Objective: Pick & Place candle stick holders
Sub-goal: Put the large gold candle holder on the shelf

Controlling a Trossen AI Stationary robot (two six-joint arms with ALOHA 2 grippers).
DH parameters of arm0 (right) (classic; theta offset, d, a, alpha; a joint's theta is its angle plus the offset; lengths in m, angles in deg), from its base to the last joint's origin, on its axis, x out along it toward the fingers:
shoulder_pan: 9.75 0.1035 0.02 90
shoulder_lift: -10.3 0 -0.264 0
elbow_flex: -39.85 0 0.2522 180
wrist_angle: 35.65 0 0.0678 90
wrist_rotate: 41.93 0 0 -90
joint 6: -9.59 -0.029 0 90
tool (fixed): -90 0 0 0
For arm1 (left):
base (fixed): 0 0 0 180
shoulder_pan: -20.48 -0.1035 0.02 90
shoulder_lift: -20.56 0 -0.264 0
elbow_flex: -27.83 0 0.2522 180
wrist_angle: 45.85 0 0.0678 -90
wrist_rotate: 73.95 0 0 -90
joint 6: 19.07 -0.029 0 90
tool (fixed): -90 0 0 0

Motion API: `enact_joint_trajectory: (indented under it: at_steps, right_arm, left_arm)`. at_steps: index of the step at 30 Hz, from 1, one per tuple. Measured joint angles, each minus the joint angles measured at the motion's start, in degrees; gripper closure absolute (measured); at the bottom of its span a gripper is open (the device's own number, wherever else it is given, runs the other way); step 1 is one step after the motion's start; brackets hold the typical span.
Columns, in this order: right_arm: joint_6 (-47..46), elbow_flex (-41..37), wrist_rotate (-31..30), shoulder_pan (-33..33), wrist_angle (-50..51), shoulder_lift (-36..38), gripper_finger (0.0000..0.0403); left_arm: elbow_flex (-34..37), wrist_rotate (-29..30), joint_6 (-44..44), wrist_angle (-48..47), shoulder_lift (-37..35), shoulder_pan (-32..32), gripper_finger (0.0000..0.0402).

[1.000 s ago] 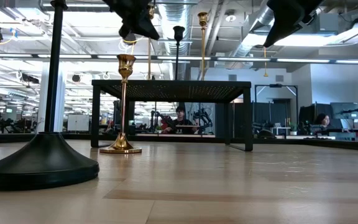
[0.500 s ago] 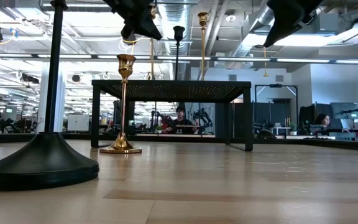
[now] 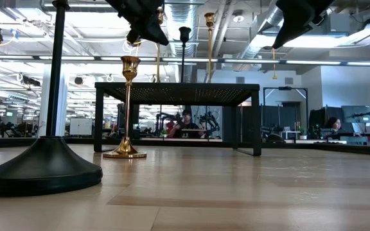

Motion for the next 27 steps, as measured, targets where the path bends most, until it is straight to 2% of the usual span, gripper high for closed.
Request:
enact_joint_trajectory:
  at_steps: [12, 19, 27]
  right_arm:
    - [0.0, 0.0, 0.0, 0.0, 0.0, 0.0, 0.0403]
    - [0.0, 0.0, 0.1, 0.0, 0.0, 0.0, 0.0403]
    - [0.0, 0.0, 1.4, 0.0, 0.1, 0.0, 0.0403]
  left_arm:
    - [0.0, 0.0, 0.0, 0.2, 0.0, 0.0, 0.0367]
    - [0.0, 0.0, -0.2, 1.0, 0.0, 0.0, 0.0367]
    - [0.0, 2.2, -0.5, 2.3, 0.0, -0.1, 0.035]
